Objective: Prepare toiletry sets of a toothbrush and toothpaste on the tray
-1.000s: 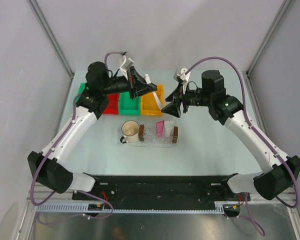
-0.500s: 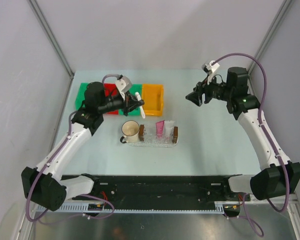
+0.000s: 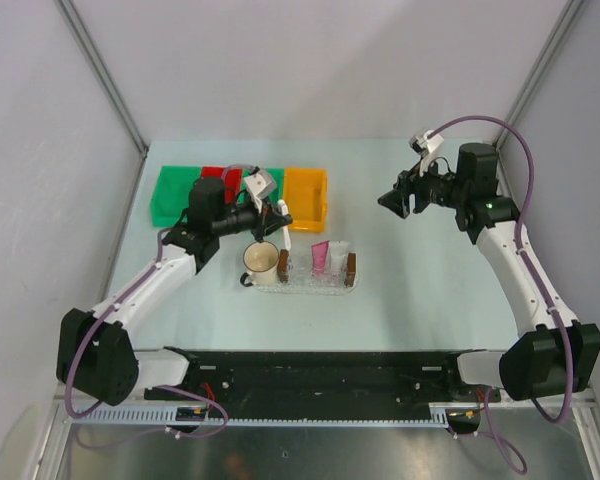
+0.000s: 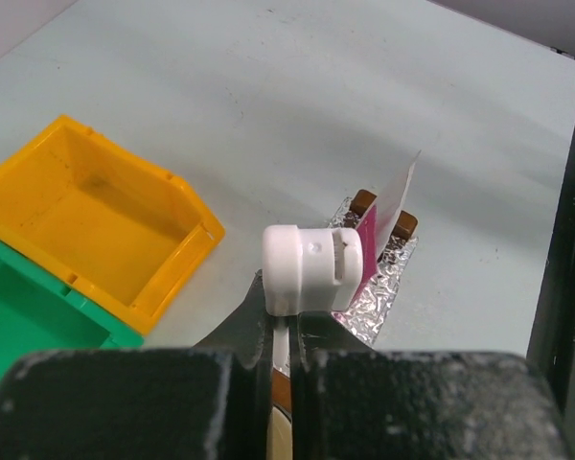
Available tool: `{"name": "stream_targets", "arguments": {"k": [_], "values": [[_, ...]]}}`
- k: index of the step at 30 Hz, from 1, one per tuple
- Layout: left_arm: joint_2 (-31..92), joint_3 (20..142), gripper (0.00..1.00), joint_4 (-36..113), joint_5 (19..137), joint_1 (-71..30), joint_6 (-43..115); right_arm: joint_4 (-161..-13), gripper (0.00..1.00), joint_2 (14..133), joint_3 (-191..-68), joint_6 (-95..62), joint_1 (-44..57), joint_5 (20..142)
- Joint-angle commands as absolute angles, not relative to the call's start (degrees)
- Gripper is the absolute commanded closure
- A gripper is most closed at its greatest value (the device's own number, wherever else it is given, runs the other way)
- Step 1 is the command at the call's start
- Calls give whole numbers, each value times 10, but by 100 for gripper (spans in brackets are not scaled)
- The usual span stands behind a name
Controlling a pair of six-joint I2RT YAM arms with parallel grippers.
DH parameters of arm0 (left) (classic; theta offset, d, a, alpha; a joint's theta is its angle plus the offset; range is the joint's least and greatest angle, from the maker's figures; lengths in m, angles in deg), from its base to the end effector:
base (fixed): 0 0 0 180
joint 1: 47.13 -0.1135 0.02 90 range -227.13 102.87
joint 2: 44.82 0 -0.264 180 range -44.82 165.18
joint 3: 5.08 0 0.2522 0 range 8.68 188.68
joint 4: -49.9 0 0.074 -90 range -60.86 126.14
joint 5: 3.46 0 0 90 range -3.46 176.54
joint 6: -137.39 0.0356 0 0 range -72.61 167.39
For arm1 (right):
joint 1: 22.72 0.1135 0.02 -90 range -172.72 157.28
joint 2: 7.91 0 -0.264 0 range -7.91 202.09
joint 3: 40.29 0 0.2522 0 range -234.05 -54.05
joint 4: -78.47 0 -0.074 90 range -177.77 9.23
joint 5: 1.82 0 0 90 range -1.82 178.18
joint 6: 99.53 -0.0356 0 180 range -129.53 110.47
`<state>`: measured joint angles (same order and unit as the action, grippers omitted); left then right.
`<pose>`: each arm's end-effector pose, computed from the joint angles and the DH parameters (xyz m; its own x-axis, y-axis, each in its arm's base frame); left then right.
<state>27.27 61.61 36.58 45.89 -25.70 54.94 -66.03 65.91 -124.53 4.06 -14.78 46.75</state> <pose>0.2573 -0.1259 0.3086 -0.1843 0.1794 -0.9664 0.8834 0.4613 -0.0828 0.2797 0.0628 0.3700 -0.2443 -0.2119 -0.9463 -0.7763 0.6276 0.0598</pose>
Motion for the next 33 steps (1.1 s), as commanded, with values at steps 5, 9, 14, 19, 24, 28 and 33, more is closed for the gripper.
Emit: {"name": "stream_targets", "arguments": {"k": [5,9,14,19,24,28,33], "values": [[301,601,100,447,452,-235,560,-684,35,651,-1234,48,-153,449],[306,595,100,456,453,-227,557,-684,35,652,-1232,50,-154,448],[311,581,100,468,456,-222,556,-684,36,652,-1230,52,-155,445],[319,568,100,477,455,-212,557,-684,35,651,-1229,52,-155,444],[323,563,100,483,460,-205,560,-684,35,652,-1226,52,-156,442],[327,559,100,487,465,-201,565,-683,35,650,-1227,53,-156,440],[334,552,100,496,471,-199,573,-682,35,651,-1226,54,-156,438]]}}
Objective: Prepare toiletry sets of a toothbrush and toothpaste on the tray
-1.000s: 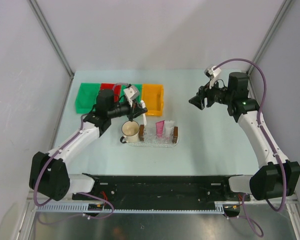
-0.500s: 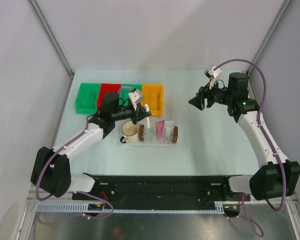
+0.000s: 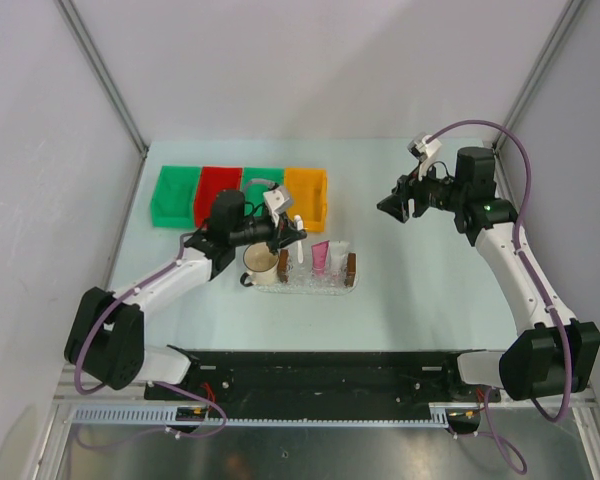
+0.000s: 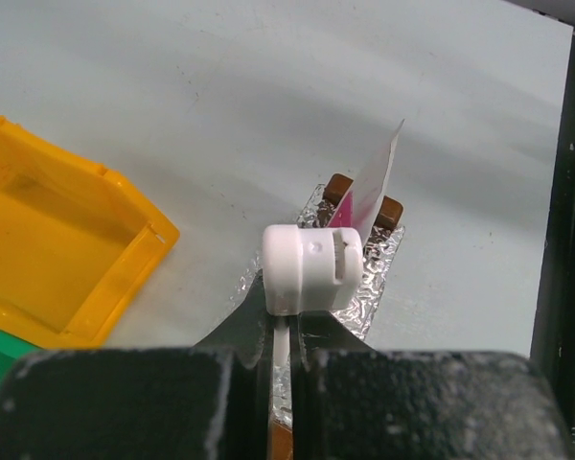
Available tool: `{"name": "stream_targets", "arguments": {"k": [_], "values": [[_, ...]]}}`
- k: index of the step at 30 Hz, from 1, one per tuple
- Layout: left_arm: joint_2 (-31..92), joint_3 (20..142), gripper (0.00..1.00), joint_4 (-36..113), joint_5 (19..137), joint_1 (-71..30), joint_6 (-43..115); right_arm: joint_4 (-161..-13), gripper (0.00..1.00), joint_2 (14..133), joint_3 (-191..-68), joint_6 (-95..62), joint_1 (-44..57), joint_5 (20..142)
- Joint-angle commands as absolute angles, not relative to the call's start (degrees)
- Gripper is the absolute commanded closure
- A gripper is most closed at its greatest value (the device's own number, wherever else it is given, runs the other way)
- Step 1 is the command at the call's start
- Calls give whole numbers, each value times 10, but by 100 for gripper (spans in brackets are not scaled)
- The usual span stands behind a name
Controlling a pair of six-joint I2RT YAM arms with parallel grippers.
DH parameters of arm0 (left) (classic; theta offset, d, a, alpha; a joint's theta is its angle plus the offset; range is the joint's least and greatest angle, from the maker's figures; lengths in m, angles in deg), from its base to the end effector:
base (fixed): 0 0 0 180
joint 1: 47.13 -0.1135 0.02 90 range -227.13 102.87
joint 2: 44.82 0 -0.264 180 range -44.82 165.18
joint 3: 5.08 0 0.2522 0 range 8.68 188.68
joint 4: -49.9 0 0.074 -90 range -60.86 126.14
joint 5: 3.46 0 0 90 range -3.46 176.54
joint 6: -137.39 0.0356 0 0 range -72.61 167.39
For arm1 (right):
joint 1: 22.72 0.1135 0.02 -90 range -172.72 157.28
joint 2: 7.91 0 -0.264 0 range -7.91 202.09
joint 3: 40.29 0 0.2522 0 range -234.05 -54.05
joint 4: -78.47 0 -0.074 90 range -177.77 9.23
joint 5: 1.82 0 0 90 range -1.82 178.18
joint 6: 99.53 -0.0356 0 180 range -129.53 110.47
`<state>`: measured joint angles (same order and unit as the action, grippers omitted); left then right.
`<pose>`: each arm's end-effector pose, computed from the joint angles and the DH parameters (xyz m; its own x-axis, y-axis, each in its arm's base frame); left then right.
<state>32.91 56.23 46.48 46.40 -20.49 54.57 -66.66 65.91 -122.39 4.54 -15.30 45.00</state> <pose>0.2588 -0.1555 0.2658 -0.1904 0.2024 -0.9606 0.9158 0.3892 -0.0995 0.2799 0.0610 0.3586 -0.2601 -0.2126 -0.9419 -0.7878 0.6107 0.0797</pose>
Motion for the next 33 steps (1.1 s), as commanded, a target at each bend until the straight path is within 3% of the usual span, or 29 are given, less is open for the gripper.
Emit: {"name": "stream_targets", "arguments": {"k": [1,33], "values": [[337,552,100,496,470,-199,574,-683,35,650,-1225,54,-155,437],[370,523,100,534,480,-193,593,-675,35,657,-1224,61,-157,430]]}}
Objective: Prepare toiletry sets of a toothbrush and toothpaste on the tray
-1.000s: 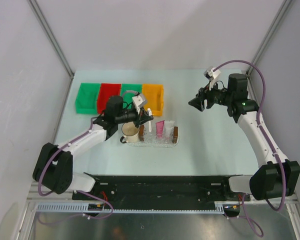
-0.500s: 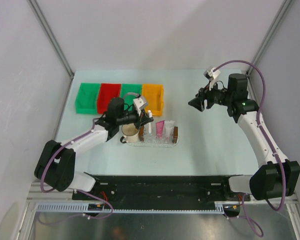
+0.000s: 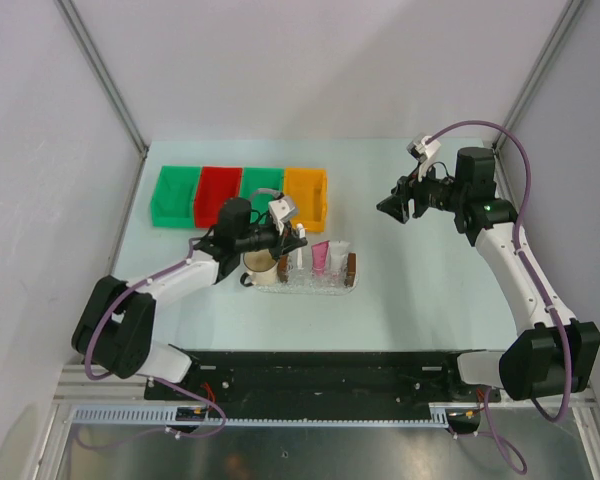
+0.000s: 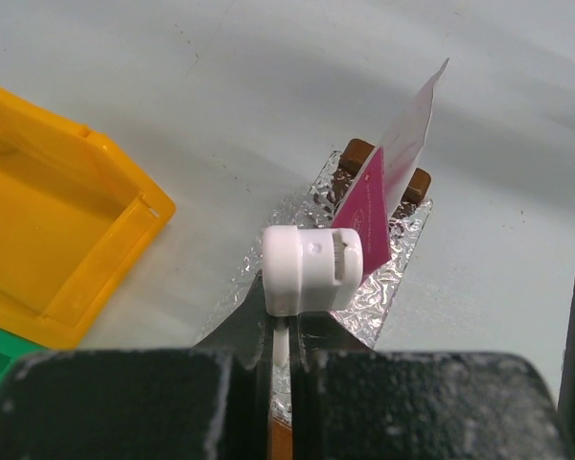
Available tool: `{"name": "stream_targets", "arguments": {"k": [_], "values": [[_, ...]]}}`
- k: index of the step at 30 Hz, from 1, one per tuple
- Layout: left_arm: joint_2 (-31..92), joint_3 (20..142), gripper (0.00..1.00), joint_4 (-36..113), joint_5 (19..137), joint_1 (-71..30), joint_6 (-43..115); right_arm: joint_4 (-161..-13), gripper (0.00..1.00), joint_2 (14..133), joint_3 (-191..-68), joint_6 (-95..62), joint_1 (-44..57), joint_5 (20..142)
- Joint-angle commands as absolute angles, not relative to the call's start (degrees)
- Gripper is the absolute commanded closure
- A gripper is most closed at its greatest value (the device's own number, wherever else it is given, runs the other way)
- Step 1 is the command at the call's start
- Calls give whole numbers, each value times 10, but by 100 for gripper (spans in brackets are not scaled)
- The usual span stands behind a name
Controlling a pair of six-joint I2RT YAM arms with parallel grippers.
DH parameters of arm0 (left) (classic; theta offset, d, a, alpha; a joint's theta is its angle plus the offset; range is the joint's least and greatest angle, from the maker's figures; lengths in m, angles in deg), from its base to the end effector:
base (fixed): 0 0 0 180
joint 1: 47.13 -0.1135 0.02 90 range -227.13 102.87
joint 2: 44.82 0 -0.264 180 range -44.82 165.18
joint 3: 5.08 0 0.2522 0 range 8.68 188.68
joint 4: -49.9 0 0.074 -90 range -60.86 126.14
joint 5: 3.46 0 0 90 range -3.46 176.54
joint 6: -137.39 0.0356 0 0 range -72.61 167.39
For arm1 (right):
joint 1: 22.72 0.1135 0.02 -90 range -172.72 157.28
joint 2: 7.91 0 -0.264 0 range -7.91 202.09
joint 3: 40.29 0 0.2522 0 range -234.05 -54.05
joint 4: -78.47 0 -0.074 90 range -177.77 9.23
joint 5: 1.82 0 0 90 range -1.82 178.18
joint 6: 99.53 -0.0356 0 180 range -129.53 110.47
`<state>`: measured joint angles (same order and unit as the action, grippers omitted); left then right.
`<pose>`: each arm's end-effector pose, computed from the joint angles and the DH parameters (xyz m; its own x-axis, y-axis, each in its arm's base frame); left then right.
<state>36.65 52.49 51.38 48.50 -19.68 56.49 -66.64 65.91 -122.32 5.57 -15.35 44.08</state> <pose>0.2612 -0.1604 0.2335 -0.1968 0.2426 -0.9499 0.9112 0.4030 -0.0859 0.2795 0.0611 0.3584 -0.2453 -0.2204 -0.9441 -0.8003 0.5956 0.0689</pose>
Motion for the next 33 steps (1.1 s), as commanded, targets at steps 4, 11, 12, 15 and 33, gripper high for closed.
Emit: {"name": "stream_targets", "arguments": {"k": [4,11,12,15,33], "values": [[377,524,100,534,479,-191,592,-675,35,656,-1224,62,-157,430],[381,523,100,535,478,-191,593,-675,35,657,-1224,61,-157,429],[382,523,100,535,477,-191,593,-675,35,657,-1224,61,-158,429],[385,523,100,535,477,-191,594,-674,35,657,-1224,62,-156,429],[396,525,100,534,475,-191,594,-670,35,657,-1224,63,-157,429]]}}
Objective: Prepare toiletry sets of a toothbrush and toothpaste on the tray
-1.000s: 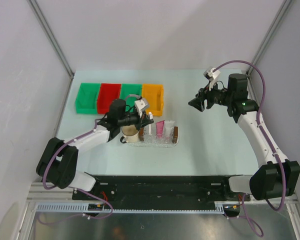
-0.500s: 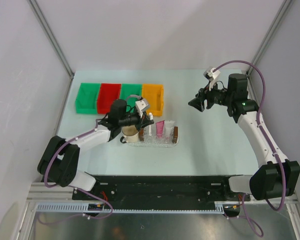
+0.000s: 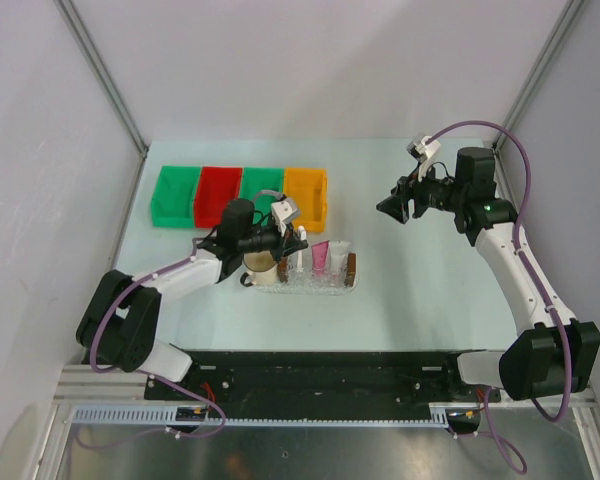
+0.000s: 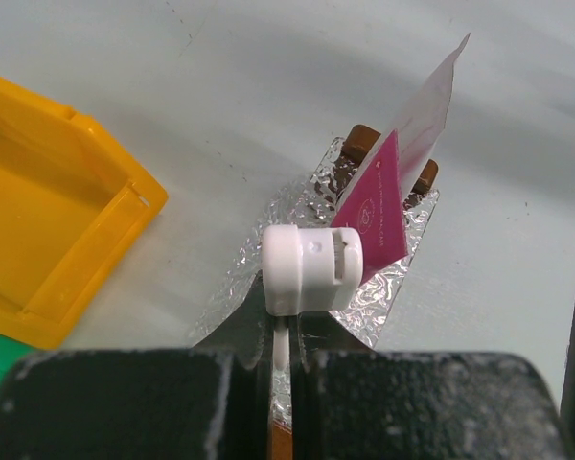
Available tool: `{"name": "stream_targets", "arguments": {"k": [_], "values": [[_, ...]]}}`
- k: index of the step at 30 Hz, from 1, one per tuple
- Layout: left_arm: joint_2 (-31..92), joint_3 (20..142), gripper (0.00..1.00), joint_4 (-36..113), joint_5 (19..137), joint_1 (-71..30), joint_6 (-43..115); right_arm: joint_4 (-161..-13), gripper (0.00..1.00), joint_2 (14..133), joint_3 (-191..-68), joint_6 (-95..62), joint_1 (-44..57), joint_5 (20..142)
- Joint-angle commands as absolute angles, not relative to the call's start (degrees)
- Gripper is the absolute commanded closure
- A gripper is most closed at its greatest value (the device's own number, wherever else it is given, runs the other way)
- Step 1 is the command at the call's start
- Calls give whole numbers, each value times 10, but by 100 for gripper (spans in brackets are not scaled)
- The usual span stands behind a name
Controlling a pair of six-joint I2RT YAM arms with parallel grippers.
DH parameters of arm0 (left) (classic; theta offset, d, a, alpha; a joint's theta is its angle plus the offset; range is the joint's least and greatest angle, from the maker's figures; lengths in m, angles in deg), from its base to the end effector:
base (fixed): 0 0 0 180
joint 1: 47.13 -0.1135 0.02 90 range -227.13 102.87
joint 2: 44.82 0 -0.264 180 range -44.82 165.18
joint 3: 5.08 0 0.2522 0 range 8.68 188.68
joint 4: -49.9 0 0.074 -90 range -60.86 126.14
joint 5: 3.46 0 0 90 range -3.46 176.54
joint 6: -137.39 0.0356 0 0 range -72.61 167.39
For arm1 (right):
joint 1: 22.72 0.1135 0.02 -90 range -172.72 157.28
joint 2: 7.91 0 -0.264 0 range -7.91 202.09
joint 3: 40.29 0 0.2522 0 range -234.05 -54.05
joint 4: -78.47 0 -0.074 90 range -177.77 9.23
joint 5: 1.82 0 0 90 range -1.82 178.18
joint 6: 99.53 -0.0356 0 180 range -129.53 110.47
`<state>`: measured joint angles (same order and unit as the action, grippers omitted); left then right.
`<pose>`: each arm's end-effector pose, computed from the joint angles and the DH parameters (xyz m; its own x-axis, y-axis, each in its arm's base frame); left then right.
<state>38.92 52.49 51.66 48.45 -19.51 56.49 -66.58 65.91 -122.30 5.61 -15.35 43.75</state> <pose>0.2649 -0.1634 0.2225 -0.2251 0.2583 -0.9395 0.9097 0.4011 -0.1077 0.2793 0.0613 0.3582 -0.2452 -0.2198 -0.9442 -0.8034 0.5911 0.0710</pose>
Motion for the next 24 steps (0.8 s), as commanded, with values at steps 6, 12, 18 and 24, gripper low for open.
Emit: {"name": "stream_targets", "arguments": {"k": [6,12,18,24], "values": [[400,525,89,531,477,-191,599,-670,35,658,-1223,64,-157,429],[401,528,71,524,480,-192,602,-669,35,657,-1223,65,-156,431],[399,529,59,518,486,-191,606,-670,34,658,-1224,65,-157,430],[396,530,57,513,488,-192,609,-669,35,657,-1224,64,-157,430]]}}
